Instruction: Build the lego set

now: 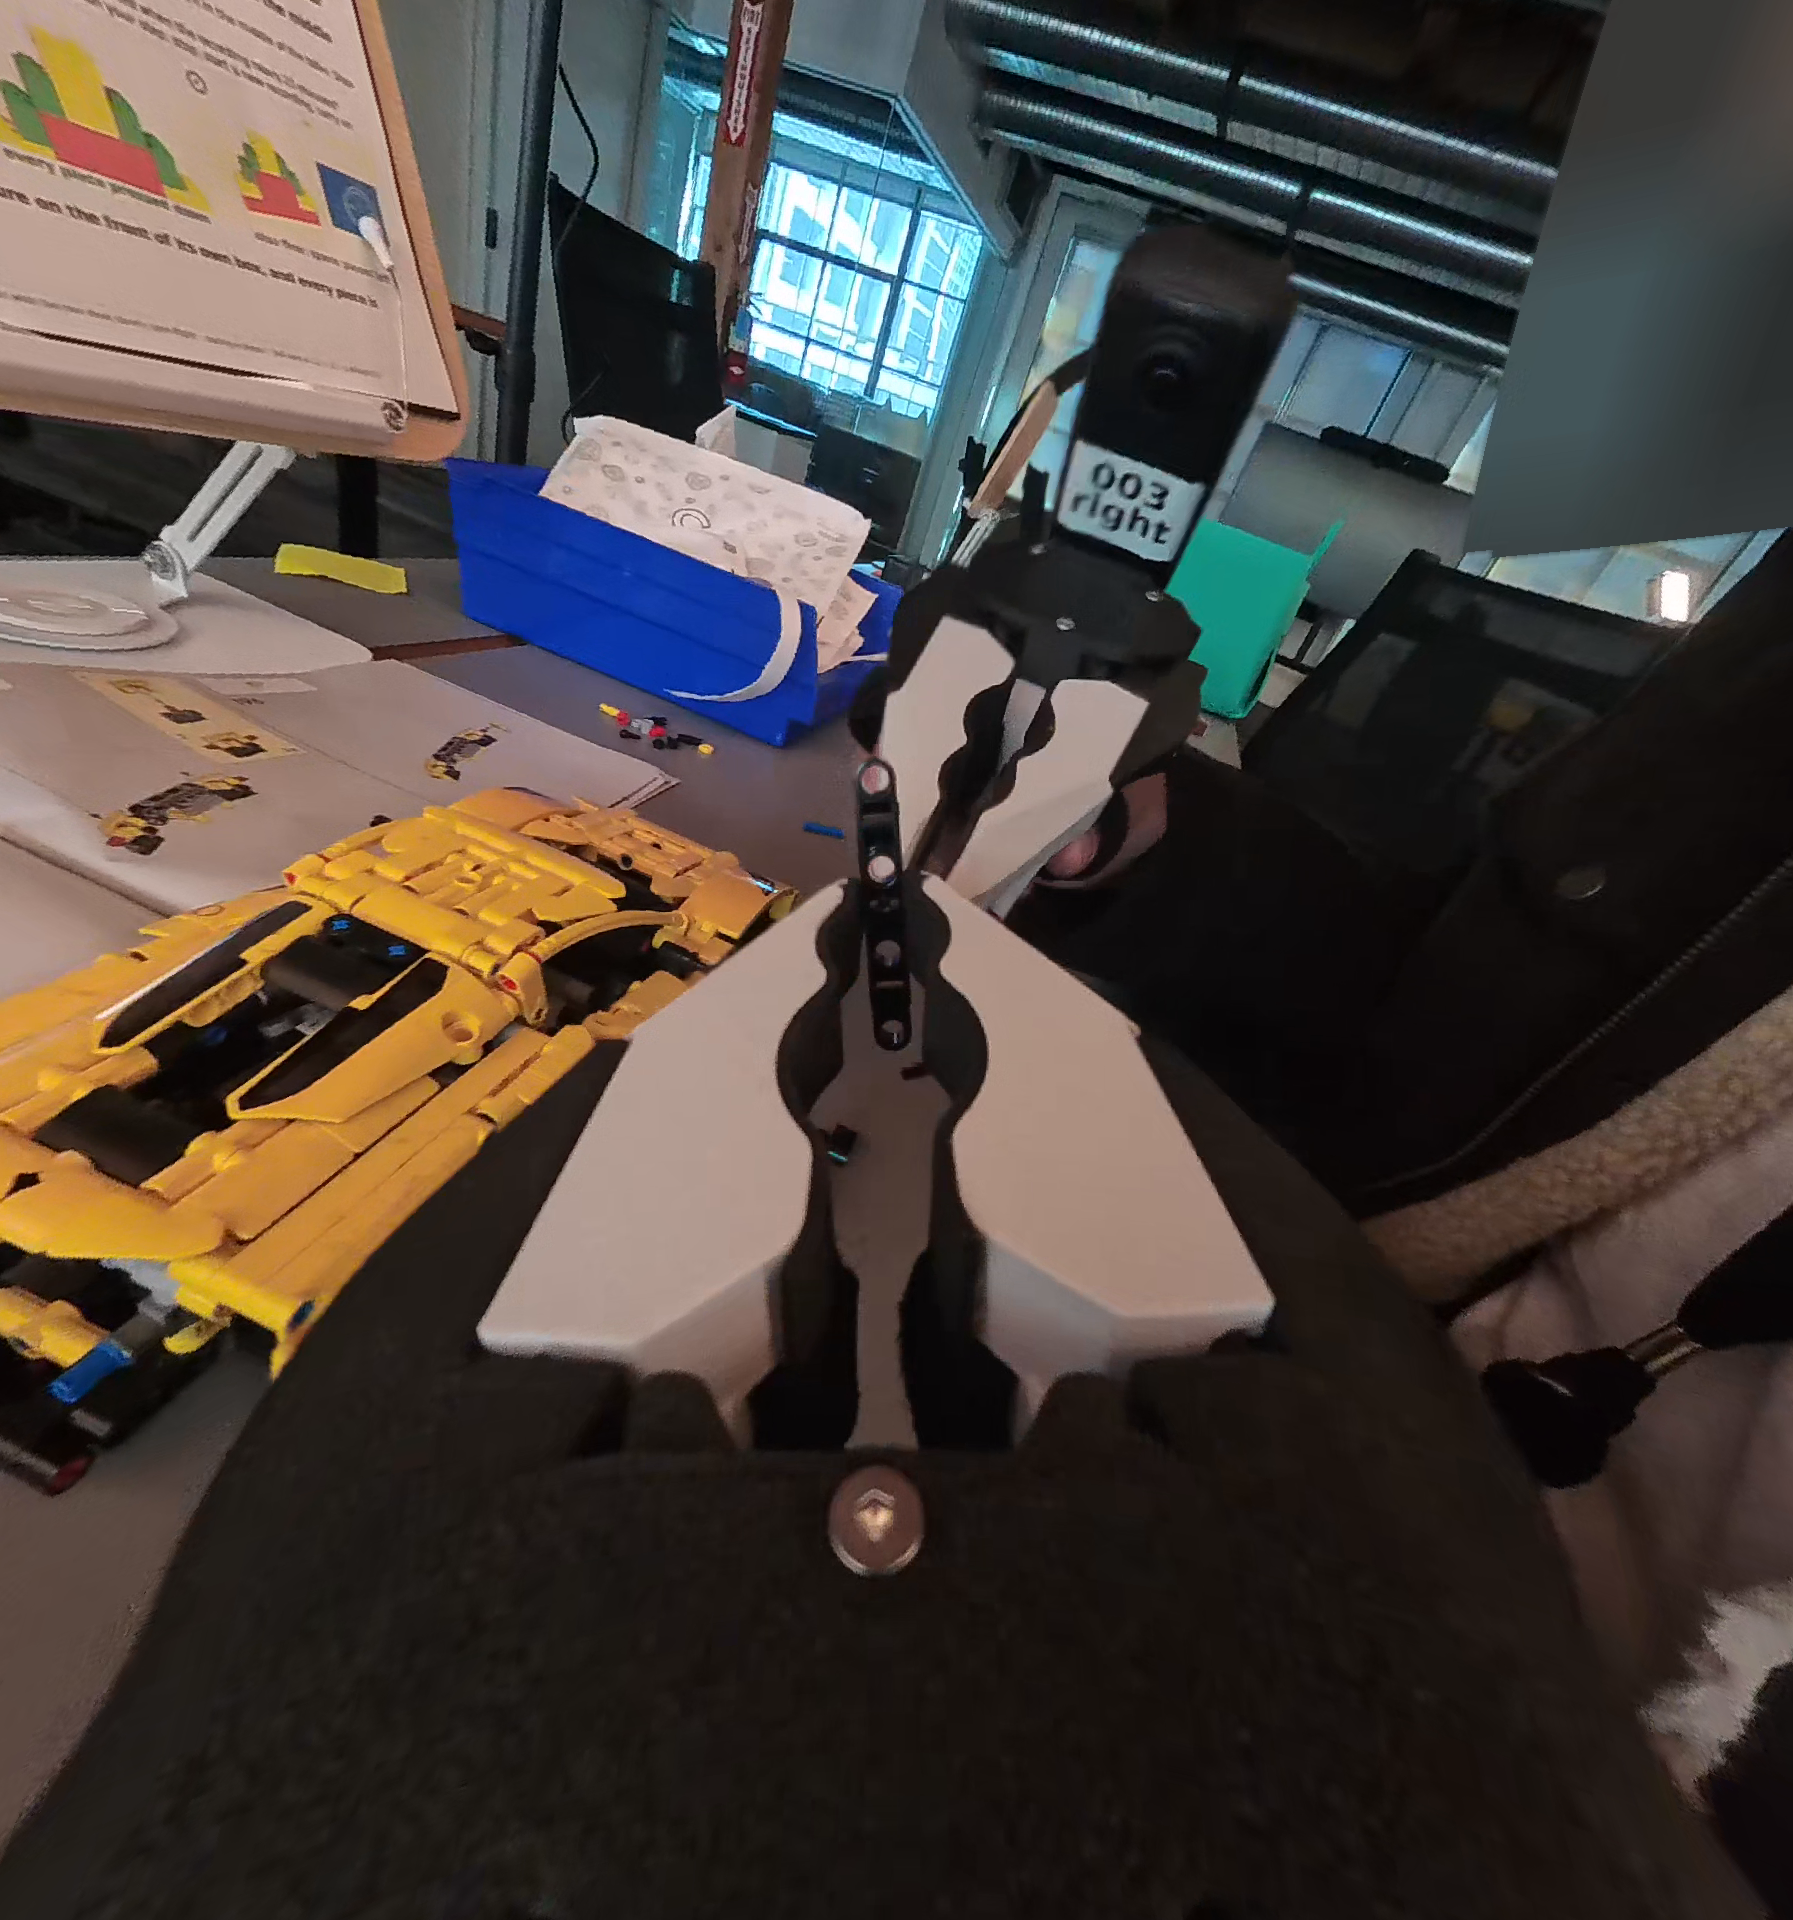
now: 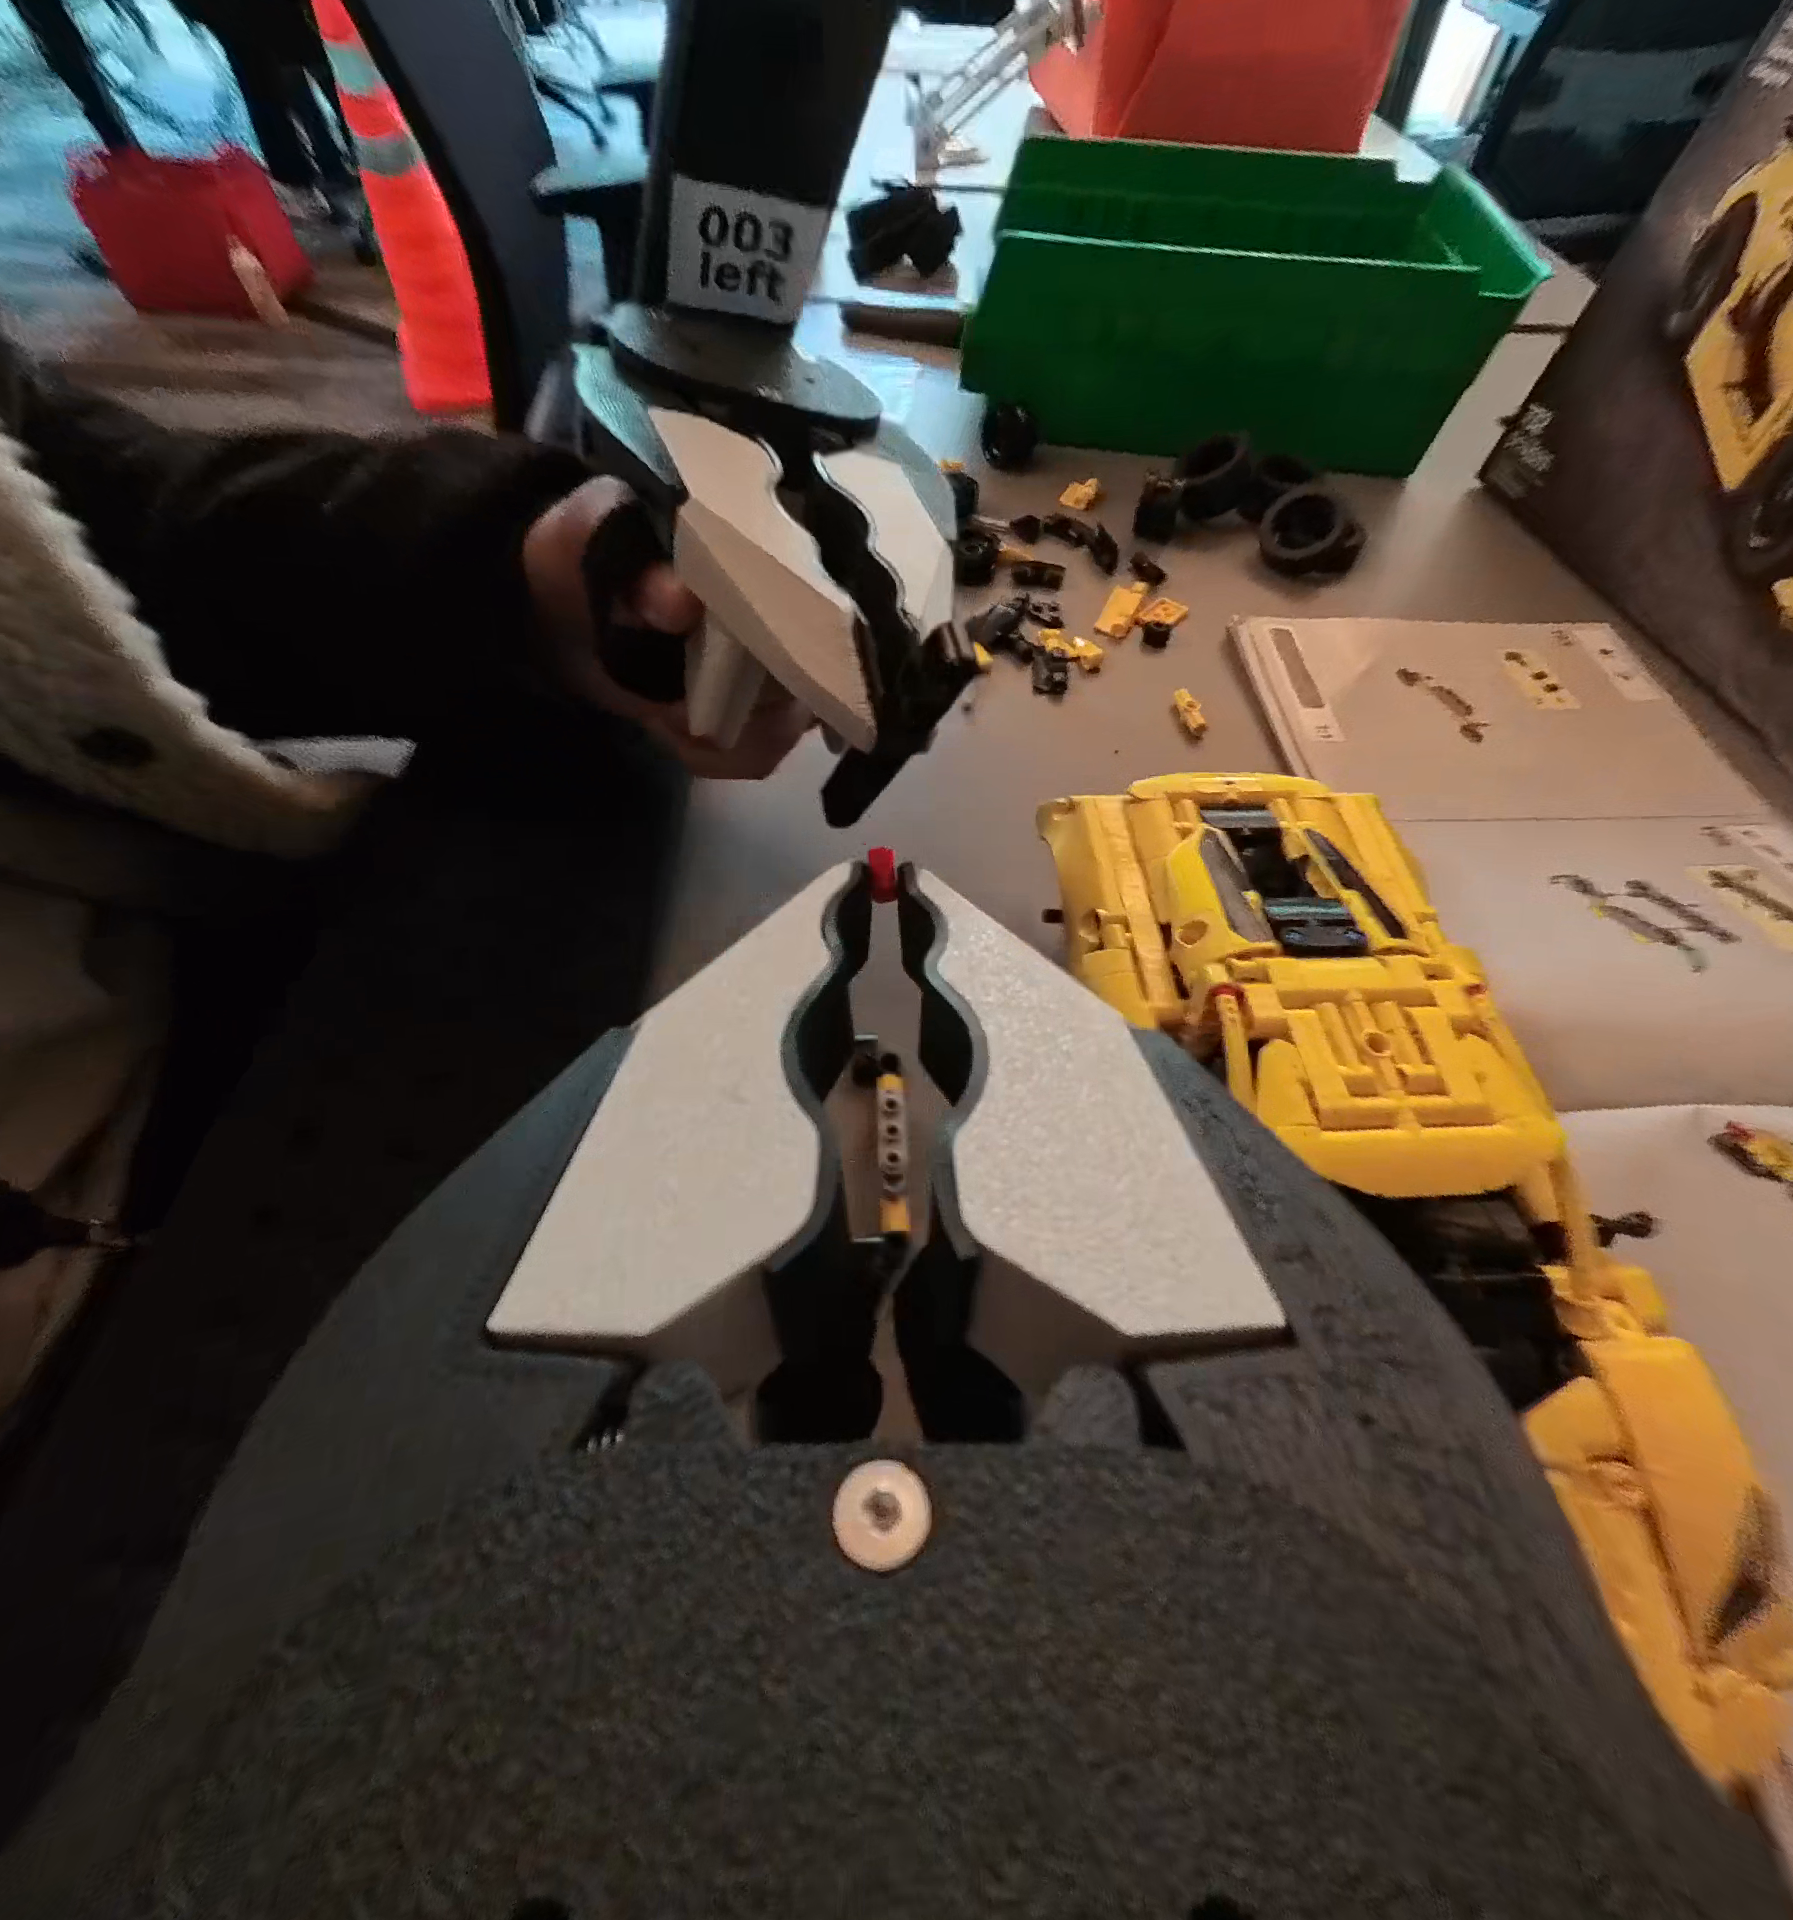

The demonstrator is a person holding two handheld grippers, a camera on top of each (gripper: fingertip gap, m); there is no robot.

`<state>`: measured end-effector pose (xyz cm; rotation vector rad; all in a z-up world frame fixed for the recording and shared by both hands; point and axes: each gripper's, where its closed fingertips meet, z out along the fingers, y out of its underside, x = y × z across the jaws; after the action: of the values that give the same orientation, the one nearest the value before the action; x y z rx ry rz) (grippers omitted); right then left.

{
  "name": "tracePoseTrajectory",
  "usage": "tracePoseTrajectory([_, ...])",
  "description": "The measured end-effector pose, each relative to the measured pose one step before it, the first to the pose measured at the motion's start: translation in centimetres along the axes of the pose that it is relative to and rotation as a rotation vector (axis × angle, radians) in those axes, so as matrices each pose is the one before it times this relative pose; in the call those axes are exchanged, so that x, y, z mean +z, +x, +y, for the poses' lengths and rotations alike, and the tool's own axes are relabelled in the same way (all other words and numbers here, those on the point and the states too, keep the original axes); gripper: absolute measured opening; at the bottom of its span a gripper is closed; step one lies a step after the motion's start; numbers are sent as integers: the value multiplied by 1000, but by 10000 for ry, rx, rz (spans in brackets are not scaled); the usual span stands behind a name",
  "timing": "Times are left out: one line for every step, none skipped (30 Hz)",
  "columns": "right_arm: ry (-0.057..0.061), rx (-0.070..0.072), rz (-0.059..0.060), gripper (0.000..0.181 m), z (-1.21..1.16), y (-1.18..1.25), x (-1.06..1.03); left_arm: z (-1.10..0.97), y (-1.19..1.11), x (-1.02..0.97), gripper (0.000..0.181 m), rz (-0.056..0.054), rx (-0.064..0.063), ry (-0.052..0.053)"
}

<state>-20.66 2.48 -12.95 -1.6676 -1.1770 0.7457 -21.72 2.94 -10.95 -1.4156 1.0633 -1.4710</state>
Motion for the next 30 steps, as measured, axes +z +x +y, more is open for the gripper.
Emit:
tracePoseTrajectory([-113, -419, 380, 4, -19, 254, -76, 118, -84, 24, 7, -55, -16, -50])
tracePoseTrajectory([-39, -367, 204, 4, -149, -12, -61, 24, -102, -2, 7, -84, 15, -4])
tracePoseTrajectory([-1, -203, 68, 4, -201, -126, -12, -72, -101, -35, 7, -104, 70, 35])
tracePoseTrajectory([104, 35, -65, 4, -268, -136, 14, -17, -2, -16, 7, -35, 73, 5])
tracePoseTrajectory([102, 250, -228, 4, -169, -209, 37, 105, 92, 60, 7, 45, 21, -58])
tracePoseTrajectory([38, 277, -239, 4, 10, -135, 18, 185, 47, 105, 7, 30, 17, -106])
tracePoseTrajectory([90, 220, -256, 4, 42, -126, -25, 202, 32, 111, 7, 24, 21, -113])
tracePoseTrajectory([97, 225, -272, 4, 119, -94, -51, 98, 117, 78, 7, 82, -15, -59])
tracePoseTrajectory([110, 239, -77, 4, 75, 234, -114, 44, 161, 51, 7, 108, -29, -13])
tracePoseTrajectory([73, 183, -44, 4, 62, 240, -173, 61, 198, 51, 7, 122, -23, -27])
tracePoseTrajectory([56, 122, -122, 4, -31, 7, -175, 126, 217, 100, 7, 123, -6, -60])
tracePoseTrajectory([61, 38, -47, 4, -111, -2, -168, 167, 197, 127, 7, 79, 46, -88])
tracePoseTrajectory([-25, -20, -89, 4, -4, -148, -55, 222, 188, 178, 7, 55, 100, -124])
tracePoseTrajectory([-97, -43, -96, 4, 142, -197, 78, 209, 185, 173, 7, 35, 127, -124])
tracePoseTrajectory([-160, -53, -10, 4, 286, -74, 164, 169, 103, 161, 7, -3, 126, -97])
tracePoseTrajectory([-182, -37, -34, 4, 328, -86, 188, 163, 56, 142, 7, -6, 89, -102])
tracePoseTrajectory([-107, -23, -57, 4, 191, -115, 148, 198, 39, 118, 7, 1, 49, -116])
tracePoseTrajectory([-2, -9, -39, 4, -18, -101, 29, 147, 15, 87, 7, -9, 46, -88])
tracePoseTrajectory([-75, -13, -15, 4, 72, -46, -21, 79, 40, 42, 7, -7, 61, -52])
tracePoseTrajectory([-42, -33, -17, 4, 51, -60, -6, 92, 41, 31, 7, -6, 61, -55])
tracePoseTrajectory([-96, -1, -23, 4, 147, -63, 30, 132, 12, 50, 7, -24, 55, -72])
tracePoseTrajectory([-112, -32, 19, 4, 178, -4, 26, 200, -22, 64, 7, -54, 77, -115])
tracePoseTrajectory([-170, -48, 18, 4, 271, 12, 50, 249, -22, 99, 7, -79, 134, -145])
tracePoseTrajectory([-136, -47, 23, 4, 228, -3, 37, 230, 16, 92, 7, -84, 194, -145])
tracePoseTrajectory([-137, -33, -9, 3, 204, -52, 39, 250, 36, 110, 7, -93, 228, -154])
tracePoseTrajectory([-197, -52, -2, 4, 287, -48, 37, 310, 5, 144, 7, -127, 269, -195])
tracePoseTrajectory([-229, -85, 30, 3, 374, -19, 74, 381, -15, 180, 7, -150, 303, -244])
tracePoseTrajectory([-246, -64, -7, 3, 396, -61, 96, 369, 46, 178, 7, -85, 239, -231])
tracePoseTrajectory([-163, -42, -67, 3, 301, -123, 53, 237, 115, 132, 7, 18, 106, -142])
tracePoseTrajectory([-13, 32, -111, 3, 97, -126, -6, 14, 123, 45, 7, 68, 12, -11])
